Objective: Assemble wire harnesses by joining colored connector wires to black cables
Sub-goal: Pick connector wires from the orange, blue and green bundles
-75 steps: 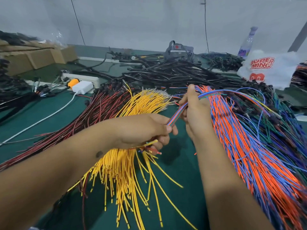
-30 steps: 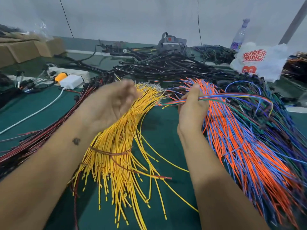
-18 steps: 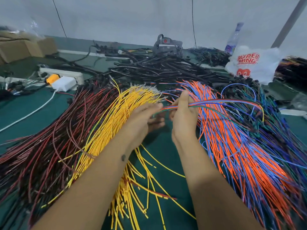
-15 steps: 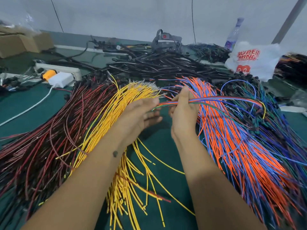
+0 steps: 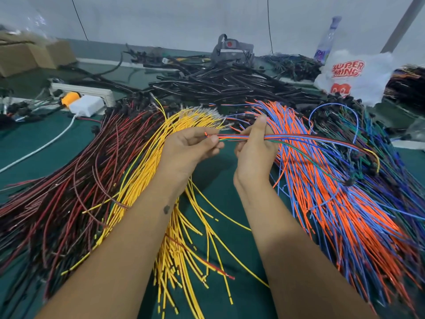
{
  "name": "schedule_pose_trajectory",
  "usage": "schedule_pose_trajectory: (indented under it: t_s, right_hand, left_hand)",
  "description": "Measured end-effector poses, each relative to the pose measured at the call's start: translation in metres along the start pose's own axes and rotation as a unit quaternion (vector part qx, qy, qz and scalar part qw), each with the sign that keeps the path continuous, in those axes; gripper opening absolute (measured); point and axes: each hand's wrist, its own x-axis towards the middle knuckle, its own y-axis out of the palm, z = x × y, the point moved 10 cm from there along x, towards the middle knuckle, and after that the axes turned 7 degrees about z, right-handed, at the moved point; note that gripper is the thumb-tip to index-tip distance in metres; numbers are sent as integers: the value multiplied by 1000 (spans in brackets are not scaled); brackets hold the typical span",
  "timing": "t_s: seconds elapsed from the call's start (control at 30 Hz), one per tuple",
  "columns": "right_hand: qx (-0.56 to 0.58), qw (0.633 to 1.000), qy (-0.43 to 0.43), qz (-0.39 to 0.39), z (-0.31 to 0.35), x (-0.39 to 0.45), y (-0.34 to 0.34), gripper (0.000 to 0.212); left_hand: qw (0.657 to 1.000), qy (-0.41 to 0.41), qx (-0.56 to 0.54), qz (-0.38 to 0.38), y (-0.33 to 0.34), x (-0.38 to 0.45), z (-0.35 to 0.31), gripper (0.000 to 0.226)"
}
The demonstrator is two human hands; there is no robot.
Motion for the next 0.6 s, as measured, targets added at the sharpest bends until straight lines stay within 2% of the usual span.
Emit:
schedule_pose_trajectory:
  t_s: [0.3,0.5,0.6]
  right_hand:
    - [64,997,30,-3,-6,-1,3,45]
    - [72,996,54,2,-14,-4,4,44]
    - [77,995,64,12,-17,-4,7,42]
  left_hand:
    - [995,-15,-101,-13,-3,-1,7,14]
    - [993,-4,-108,-42,-11,-2,6,6]
    - [989,-25,-138,-55,-13,-2,10,5]
